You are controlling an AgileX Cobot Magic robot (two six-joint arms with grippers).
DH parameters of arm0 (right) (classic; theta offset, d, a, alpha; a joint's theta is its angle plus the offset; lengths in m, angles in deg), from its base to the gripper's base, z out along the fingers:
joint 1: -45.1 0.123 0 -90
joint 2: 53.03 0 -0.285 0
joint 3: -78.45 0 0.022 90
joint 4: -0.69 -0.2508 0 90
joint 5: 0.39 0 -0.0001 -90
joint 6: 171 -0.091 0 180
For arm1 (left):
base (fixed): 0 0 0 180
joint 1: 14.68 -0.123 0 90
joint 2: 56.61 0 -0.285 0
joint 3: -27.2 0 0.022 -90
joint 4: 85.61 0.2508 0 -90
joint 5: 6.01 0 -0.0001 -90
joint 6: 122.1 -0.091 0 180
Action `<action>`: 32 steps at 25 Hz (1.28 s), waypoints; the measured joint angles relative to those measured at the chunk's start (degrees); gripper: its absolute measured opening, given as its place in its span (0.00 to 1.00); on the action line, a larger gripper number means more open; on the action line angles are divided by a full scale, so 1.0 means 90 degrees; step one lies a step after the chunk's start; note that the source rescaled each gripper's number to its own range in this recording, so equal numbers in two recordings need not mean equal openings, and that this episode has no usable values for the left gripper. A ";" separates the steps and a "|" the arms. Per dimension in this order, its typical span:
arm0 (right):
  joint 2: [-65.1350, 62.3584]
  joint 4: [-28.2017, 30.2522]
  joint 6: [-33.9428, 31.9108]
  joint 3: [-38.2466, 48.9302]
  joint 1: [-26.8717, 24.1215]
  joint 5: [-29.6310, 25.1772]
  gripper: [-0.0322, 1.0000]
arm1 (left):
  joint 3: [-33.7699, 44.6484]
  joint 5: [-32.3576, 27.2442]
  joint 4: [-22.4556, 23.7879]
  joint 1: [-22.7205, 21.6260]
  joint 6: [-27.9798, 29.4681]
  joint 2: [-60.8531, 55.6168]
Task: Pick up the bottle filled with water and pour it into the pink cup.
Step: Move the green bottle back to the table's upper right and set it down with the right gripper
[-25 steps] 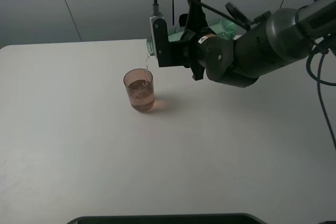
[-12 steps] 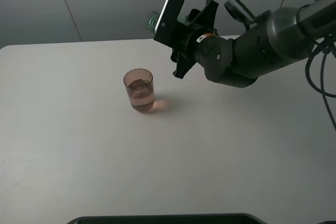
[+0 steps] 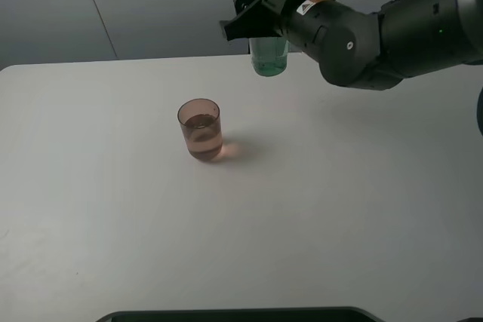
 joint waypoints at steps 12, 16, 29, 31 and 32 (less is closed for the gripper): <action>0.0000 0.2104 -0.1168 0.0000 -0.2086 -0.0217 0.07 | 0.0000 0.0000 0.0000 0.0000 -0.0014 0.0000; 0.0000 0.2428 -0.1684 0.0000 -0.2987 -0.0227 0.07 | 0.0000 0.0000 0.0000 0.0000 -0.0004 0.0000; 0.1126 0.2760 -0.2415 0.0000 -0.4112 -0.0192 0.07 | 0.0000 0.0000 0.0000 0.0000 -0.0001 0.0000; 0.1362 0.2760 -0.2426 0.0000 -0.4112 -0.0100 0.07 | 0.0000 0.0000 0.0000 0.0000 -0.0001 0.0000; 0.1474 0.2760 -0.2426 0.0000 -0.4112 -0.0053 0.07 | 0.0000 0.0000 0.0000 0.0000 -0.0001 0.0000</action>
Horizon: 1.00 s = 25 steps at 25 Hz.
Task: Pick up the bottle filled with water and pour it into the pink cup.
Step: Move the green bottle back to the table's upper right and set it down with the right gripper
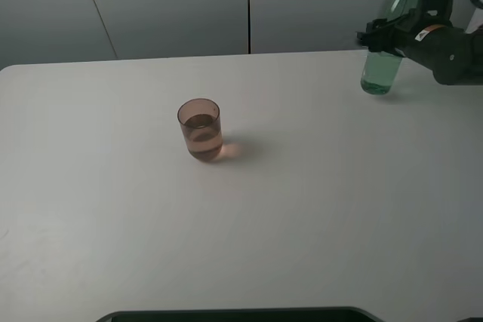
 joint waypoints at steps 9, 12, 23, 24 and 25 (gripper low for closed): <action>0.0307 -0.0012 -0.0024 -0.0014 0.0000 0.0213 0.07 | 0.0000 0.0000 0.0000 0.0000 0.0000 0.0000; 0.0307 -0.0012 -0.0024 -0.0026 0.0000 0.0213 0.07 | 0.0000 0.0000 0.0000 0.0000 0.0000 0.0000; -0.0118 -0.0351 -0.0035 -0.0050 0.0199 0.0073 0.99 | 0.0000 0.0000 0.0000 0.0000 0.0000 0.0000; -0.0216 -0.0351 -0.0035 -0.0050 0.0199 0.0023 0.99 | 0.0000 0.0000 0.0000 0.0000 0.0000 0.0000; -0.0353 -0.0364 -0.0035 -0.0050 0.0214 -0.0011 0.99 | 0.0000 0.0000 0.0000 0.0000 0.0000 0.0000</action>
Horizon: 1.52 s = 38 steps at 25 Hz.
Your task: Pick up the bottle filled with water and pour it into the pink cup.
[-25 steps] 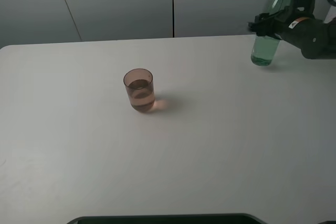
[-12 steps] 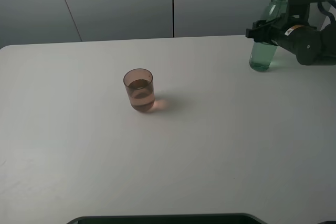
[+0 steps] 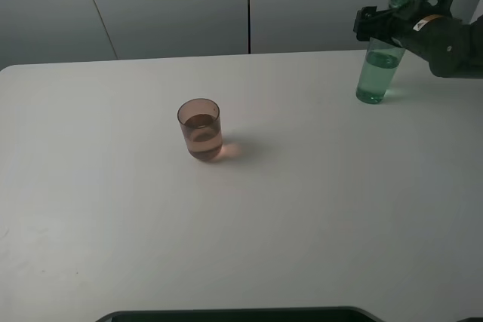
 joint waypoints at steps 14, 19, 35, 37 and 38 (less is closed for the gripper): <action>-0.2661 -0.0025 0.0243 -0.0854 0.0000 -0.4151 1.00 | 0.0000 0.0000 0.0000 0.0000 0.0000 0.0000; -0.3184 -0.0012 0.0100 -0.2059 -0.0187 -0.8508 1.00 | 0.0000 0.0000 0.0000 0.0000 0.0000 0.0000; -0.5142 0.0332 -0.0236 -0.1470 -0.0230 -1.2141 1.00 | 0.0000 0.0000 0.0000 0.0000 0.0000 0.0000; -0.5684 0.0332 -0.0254 -0.0998 -0.0230 -1.2141 1.00 | 0.0000 0.0000 0.0000 0.0000 0.0000 0.0000; -0.5971 0.0332 -0.0264 -0.0723 -0.0230 -1.2151 1.00 | 0.0000 0.0000 0.0000 0.0000 0.0000 0.0000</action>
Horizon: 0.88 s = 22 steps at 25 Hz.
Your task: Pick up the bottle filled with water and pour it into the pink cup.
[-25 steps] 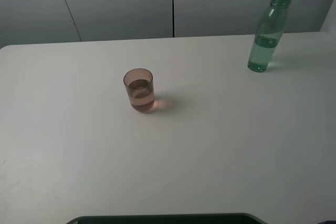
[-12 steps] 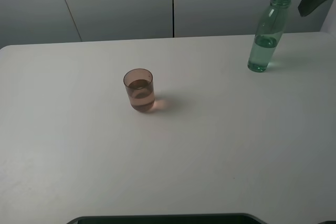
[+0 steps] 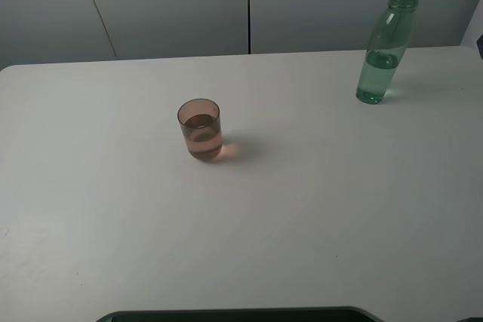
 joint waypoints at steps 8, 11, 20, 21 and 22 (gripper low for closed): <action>-0.2226 0.0000 -0.0015 0.1927 0.0000 0.0098 1.00 | 0.0000 0.0000 0.0000 0.0000 0.0000 0.0000; -0.2914 0.0000 -0.0031 0.2401 0.0000 0.0295 1.00 | 0.0000 0.0000 0.0000 0.0000 0.0000 0.0000; -0.4530 0.0000 -0.0035 0.3133 0.0000 0.0722 1.00 | 0.0000 0.0000 0.0000 0.0000 0.0000 0.0000; -0.4694 0.0000 -0.0035 0.3133 0.0000 0.0734 1.00 | 0.0000 0.0000 0.0000 0.0000 0.0000 0.0000; -0.4838 0.0000 -0.0035 0.3133 0.0000 0.0739 1.00 | 0.0000 0.0000 0.0000 0.0000 0.0000 0.0000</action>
